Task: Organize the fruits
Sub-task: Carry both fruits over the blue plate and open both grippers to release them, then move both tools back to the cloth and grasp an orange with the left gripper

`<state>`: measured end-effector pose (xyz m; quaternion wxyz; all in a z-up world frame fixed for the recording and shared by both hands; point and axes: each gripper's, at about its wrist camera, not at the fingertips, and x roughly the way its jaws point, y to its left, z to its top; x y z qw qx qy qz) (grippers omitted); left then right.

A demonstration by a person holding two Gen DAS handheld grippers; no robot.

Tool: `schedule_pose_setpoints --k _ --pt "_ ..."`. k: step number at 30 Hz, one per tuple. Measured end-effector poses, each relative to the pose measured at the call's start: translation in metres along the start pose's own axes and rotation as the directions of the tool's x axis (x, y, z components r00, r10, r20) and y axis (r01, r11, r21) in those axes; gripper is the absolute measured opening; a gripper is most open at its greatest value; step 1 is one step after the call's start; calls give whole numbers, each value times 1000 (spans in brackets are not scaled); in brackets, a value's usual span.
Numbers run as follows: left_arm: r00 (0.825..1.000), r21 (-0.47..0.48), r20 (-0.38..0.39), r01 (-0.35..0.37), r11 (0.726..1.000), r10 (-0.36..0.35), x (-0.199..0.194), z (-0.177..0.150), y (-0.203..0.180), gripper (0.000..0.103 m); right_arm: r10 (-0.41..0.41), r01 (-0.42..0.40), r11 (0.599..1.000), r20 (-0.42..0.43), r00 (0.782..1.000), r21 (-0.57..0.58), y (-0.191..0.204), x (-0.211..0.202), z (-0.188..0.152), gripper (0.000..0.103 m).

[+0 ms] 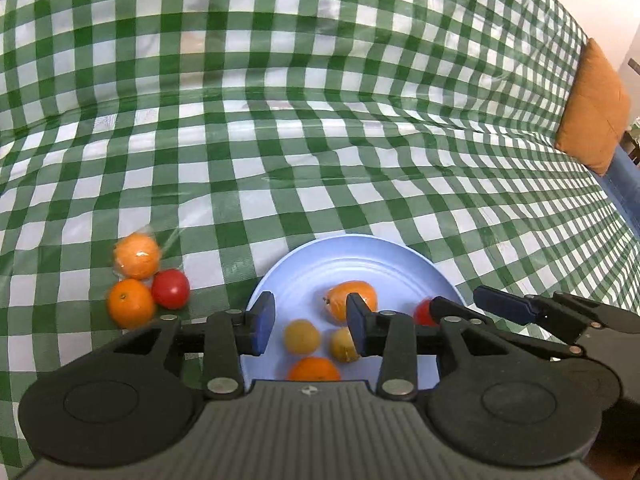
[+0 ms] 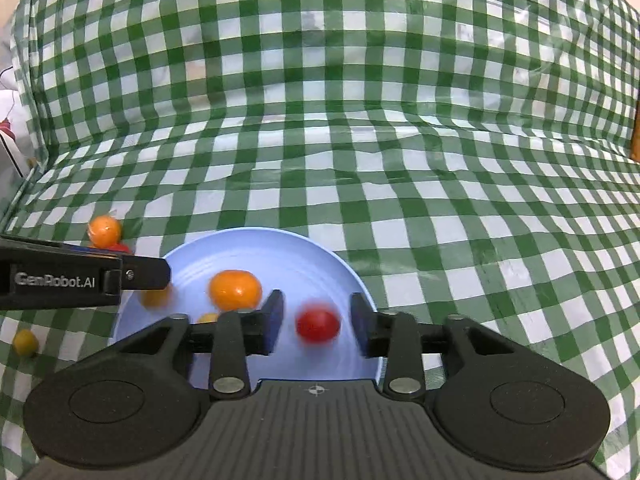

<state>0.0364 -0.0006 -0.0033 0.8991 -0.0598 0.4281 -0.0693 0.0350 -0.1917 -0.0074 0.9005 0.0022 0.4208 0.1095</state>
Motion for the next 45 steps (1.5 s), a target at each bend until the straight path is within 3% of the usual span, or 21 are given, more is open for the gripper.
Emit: schedule_pose_setpoints --k 19,45 --pt "1000 -4 -8 -26 1000 26 0 3 14 43 -13 13 1000 5 1000 15 6 7 5 46" --pt "999 -30 10 -45 999 46 -10 1 22 43 -3 0 1000 96 995 31 23 -3 15 46"
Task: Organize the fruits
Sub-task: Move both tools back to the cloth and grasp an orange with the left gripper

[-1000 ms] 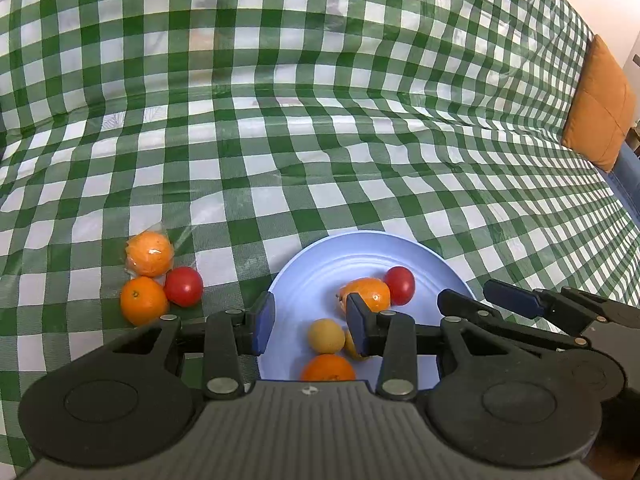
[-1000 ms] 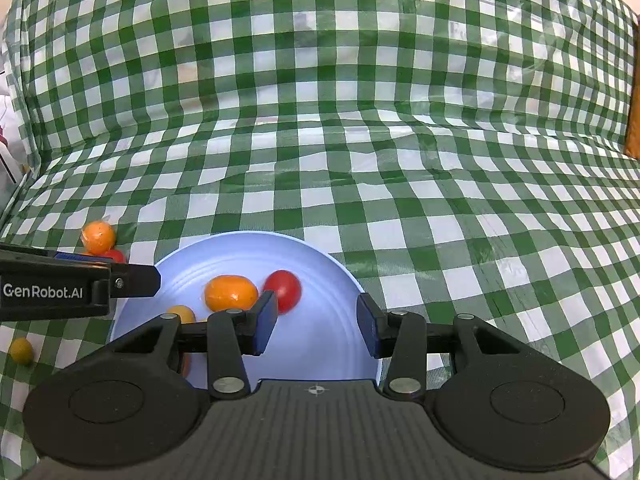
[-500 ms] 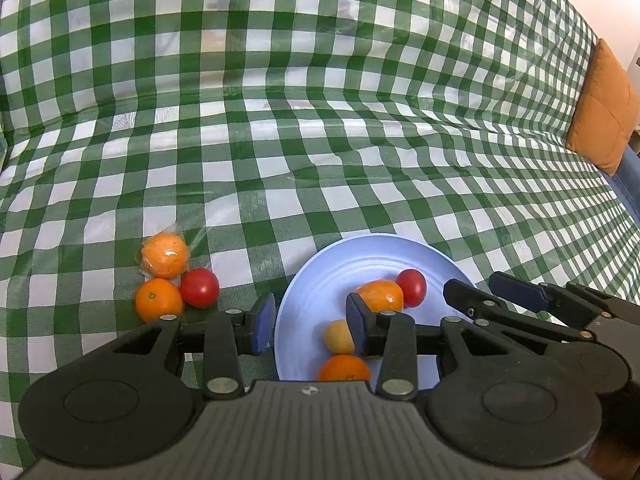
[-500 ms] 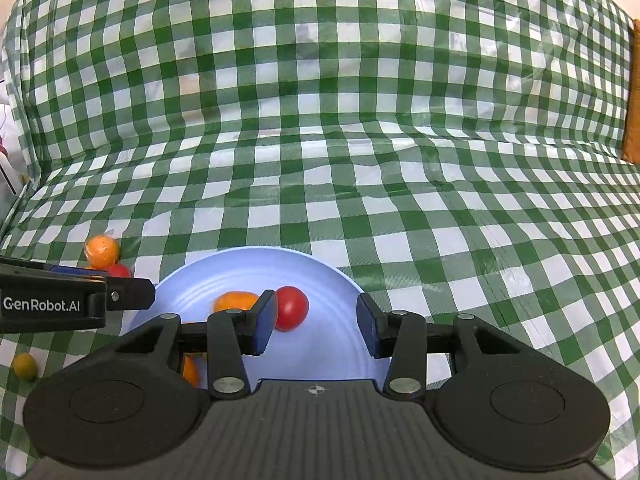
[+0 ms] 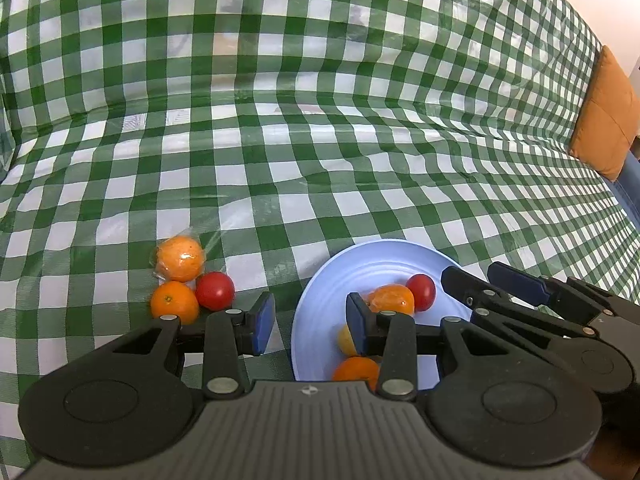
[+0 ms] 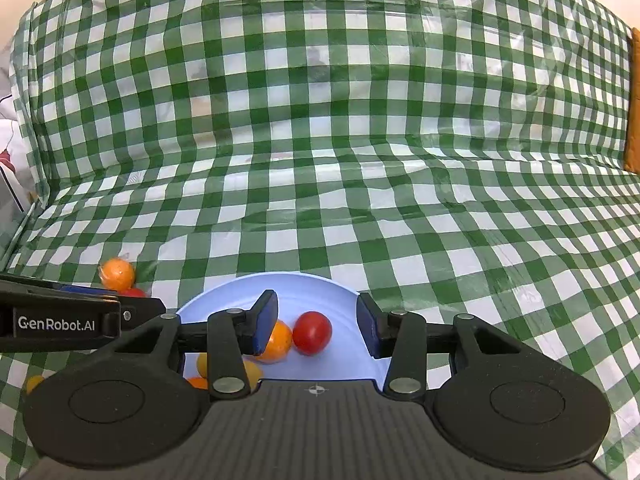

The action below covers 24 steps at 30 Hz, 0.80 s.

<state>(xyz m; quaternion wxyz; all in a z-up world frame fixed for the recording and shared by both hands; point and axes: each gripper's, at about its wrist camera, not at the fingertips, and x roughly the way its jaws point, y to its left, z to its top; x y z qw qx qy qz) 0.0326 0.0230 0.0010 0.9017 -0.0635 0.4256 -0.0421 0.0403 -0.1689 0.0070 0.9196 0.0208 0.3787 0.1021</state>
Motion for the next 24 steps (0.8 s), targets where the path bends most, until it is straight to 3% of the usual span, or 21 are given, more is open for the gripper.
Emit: schedule_pose_setpoints --k 3,7,12,15,19,24 --pt "1000 -11 12 -15 1000 15 -3 2 7 43 3 -3 1000 8 1000 1 3 0 0 46" --pt "996 -119 37 -71 990 76 -8 10 42 42 11 -11 1000 31 999 18 6 -1 3 44" --pt "982 -281 41 -168 945 186 -15 15 98 38 43 -45 998 61 997 37 14 -5 9 38" --pt "977 -350 31 -188 918 212 -19 18 122 38 71 -74 997 71 995 39 22 -5 12 37" --pt "983 -386 14 -162 908 182 -18 18 131 38 112 -115 992 68 991 41 37 -3 13 36" --pt "999 -442 -33 -48 896 38 0 11 132 39 186 -189 980 44 982 61 57 4 11 36"
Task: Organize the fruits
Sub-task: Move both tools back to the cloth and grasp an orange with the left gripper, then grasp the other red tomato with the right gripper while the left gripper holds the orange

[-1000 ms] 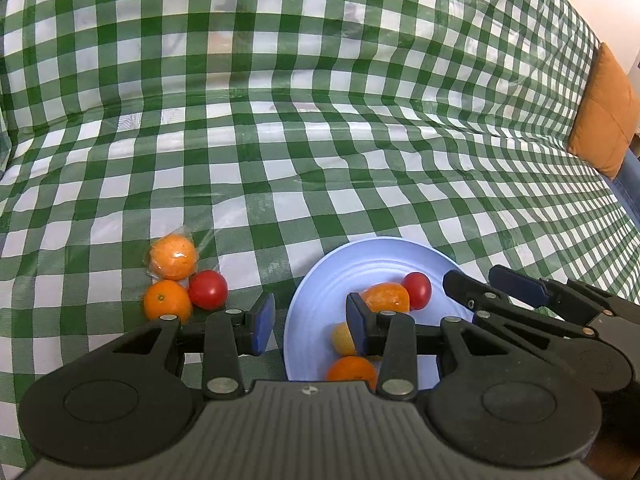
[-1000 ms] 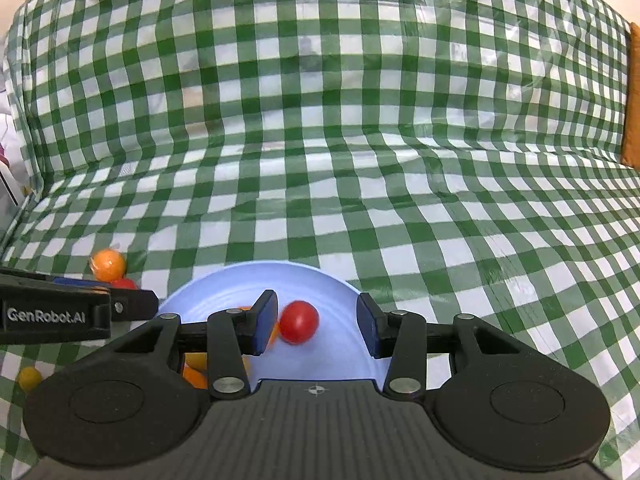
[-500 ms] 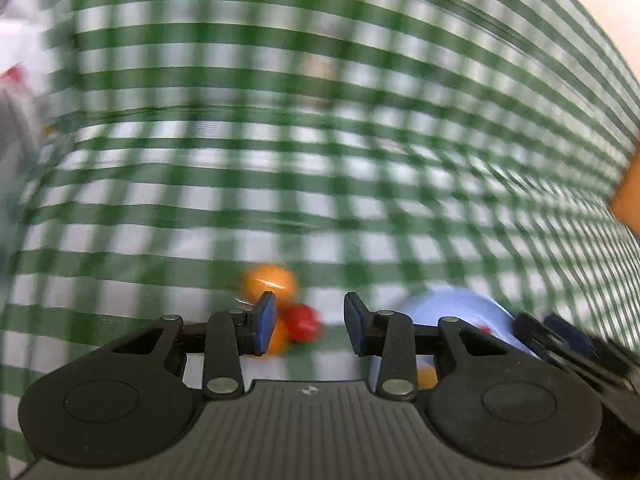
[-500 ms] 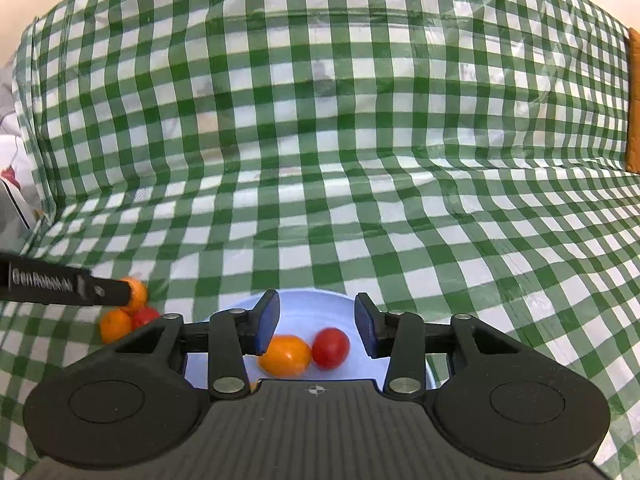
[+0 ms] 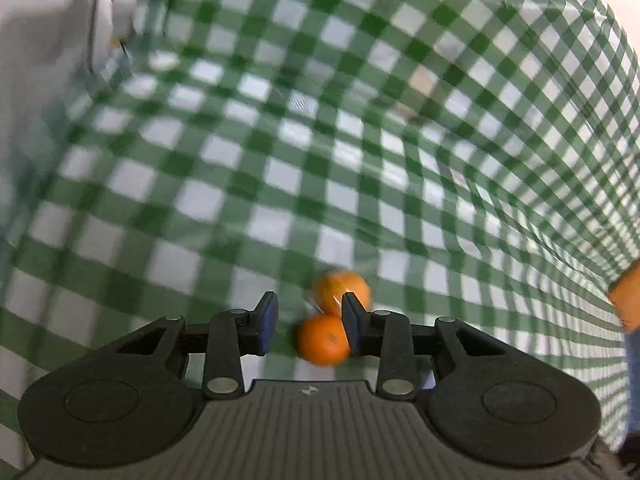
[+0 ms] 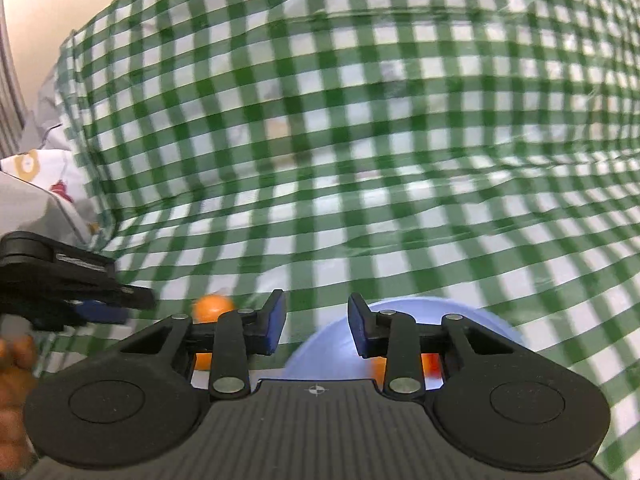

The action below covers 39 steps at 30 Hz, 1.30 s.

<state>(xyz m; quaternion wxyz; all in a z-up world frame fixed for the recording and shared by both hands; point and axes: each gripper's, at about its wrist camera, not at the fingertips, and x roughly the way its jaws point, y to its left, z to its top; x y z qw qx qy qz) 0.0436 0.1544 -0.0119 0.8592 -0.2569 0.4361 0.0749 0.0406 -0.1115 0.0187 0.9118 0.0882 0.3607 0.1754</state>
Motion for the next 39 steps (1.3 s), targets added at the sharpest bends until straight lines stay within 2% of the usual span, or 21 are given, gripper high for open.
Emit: schedule_pose_setpoints --k 5,9,11,14,19,22,29,32,34,35,39 --pt "995 -27 -89 33 999 -35 25 -10 4 46 45 -43 998 -35 998 39 15 17 -3 36" --pt "994 -41 -105 20 999 -24 39 -12 8 46 57 -54 998 -56 997 42 23 28 -8 36" --pt "993 -42 -110 37 998 -41 42 -11 8 45 60 -58 997 -68 996 42 25 33 -11 36" --pt "992 -25 -117 46 999 -49 44 -11 6 36 60 -56 997 -80 995 45 29 41 -12 36" --pt "997 21 -27 -78 997 79 22 0 11 36 71 -68 997 -90 993 31 37 52 -15 36" --pt "991 32 -27 -133 991 134 20 3 21 37 81 -80 997 -114 990 11 45 61 -15 36" --pt "991 63 -37 -128 990 130 24 5 22 39 88 -100 993 -164 983 -65 62 79 -17 36" --pt "991 73 -41 -127 989 130 26 4 21 39 68 -84 993 -182 981 -84 62 86 -19 36" --pt "990 77 -44 -127 989 131 28 4 19 39 67 -83 993 -188 980 -80 61 90 -20 36" --pt "990 80 -48 -129 988 133 30 4 19 39 70 -86 993 -186 980 -75 60 90 -20 31" --pt "988 106 -51 -141 984 147 30 4 15 39 64 -80 993 -177 982 -86 62 90 -20 31"
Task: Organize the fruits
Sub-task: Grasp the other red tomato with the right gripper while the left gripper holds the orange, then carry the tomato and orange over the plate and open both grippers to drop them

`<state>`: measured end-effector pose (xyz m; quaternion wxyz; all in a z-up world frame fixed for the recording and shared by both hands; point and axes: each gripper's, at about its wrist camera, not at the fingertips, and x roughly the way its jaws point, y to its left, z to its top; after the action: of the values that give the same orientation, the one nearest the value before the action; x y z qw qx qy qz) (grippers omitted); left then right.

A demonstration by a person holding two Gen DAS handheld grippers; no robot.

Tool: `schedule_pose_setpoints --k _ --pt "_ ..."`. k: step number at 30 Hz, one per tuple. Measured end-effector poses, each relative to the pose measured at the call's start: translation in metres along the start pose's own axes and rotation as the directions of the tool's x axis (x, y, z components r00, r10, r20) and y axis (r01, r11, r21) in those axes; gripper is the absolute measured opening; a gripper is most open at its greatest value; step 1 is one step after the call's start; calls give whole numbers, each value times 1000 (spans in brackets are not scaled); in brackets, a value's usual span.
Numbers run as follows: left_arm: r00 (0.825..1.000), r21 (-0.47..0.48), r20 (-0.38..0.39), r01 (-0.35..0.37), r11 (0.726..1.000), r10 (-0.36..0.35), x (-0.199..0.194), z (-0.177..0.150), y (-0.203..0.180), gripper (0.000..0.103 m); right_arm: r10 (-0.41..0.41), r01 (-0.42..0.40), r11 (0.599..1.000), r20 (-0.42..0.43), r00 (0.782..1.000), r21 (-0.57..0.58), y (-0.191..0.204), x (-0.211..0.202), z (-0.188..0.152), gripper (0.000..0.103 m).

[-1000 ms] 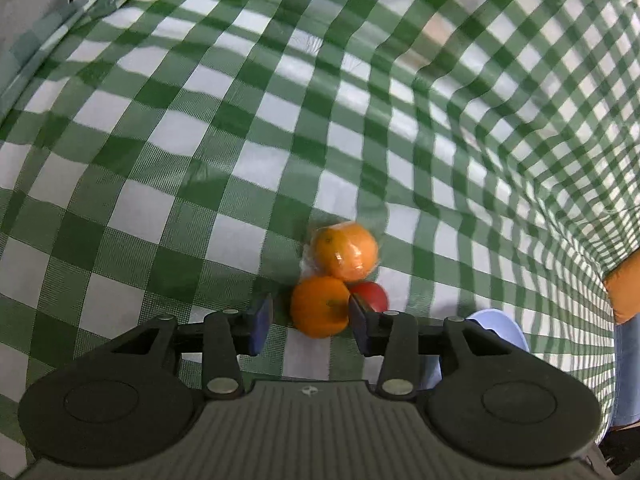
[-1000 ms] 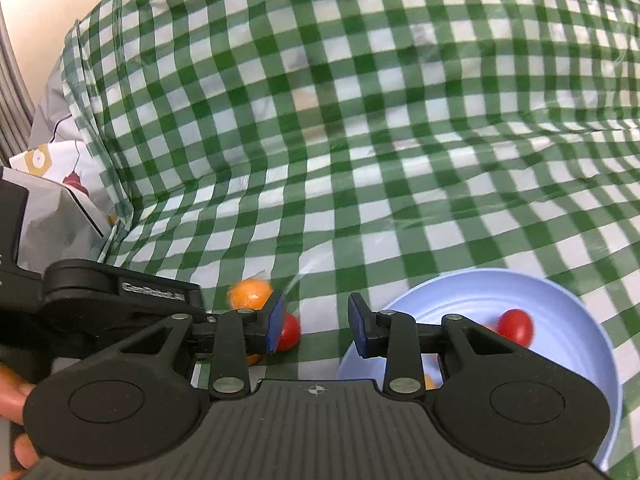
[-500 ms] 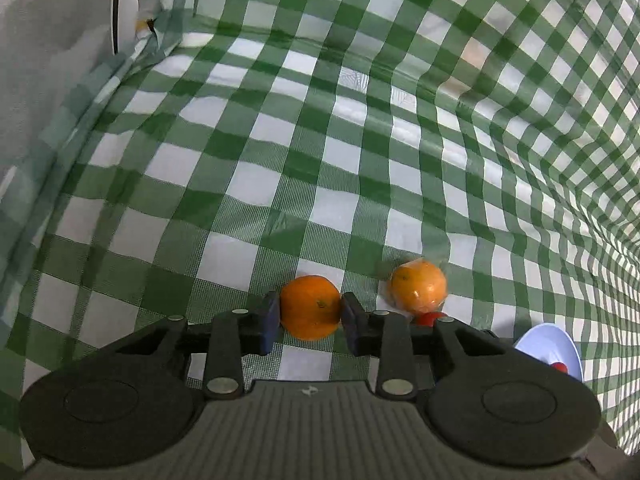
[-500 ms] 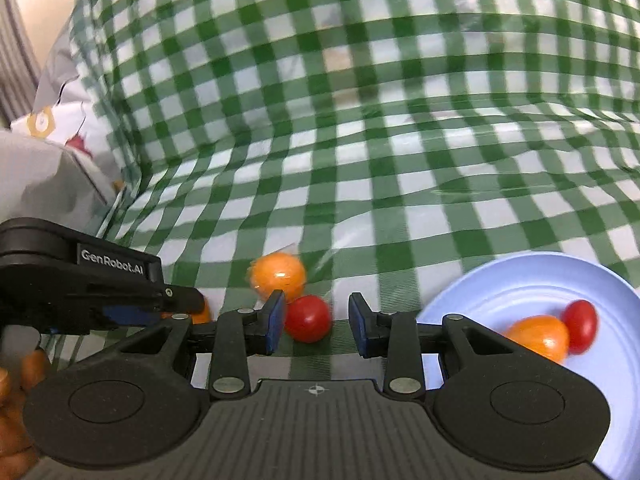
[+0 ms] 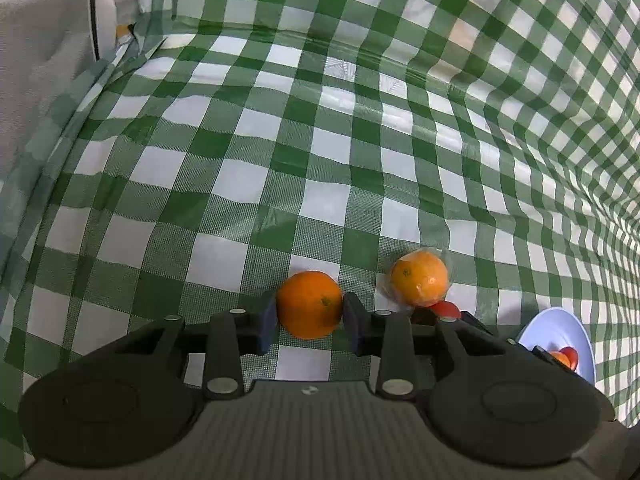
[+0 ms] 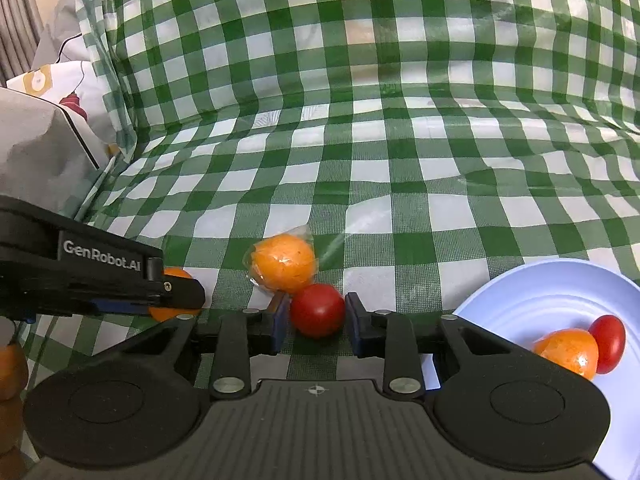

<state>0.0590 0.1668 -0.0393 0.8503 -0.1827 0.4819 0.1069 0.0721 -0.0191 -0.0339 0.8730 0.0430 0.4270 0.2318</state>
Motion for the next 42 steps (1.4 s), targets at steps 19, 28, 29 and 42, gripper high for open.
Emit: schedule_pose_setpoints --k 19,28,29,42 --pt "997 116 79 -35 993 26 -40 -9 -33 38 -13 13 1000 93 996 0 -20 -65 6 31" --pt "994 148 103 -60 987 45 -44 -13 -44 39 -45 47 999 124 991 -13 -42 -101 4 31" --pt "994 153 103 -60 986 45 -43 -14 -46 39 -50 52 999 126 991 -14 -45 -104 4 31" --pt "991 227 130 -67 972 38 -42 -23 -76 39 -103 103 995 135 985 9 -75 -125 0 31"
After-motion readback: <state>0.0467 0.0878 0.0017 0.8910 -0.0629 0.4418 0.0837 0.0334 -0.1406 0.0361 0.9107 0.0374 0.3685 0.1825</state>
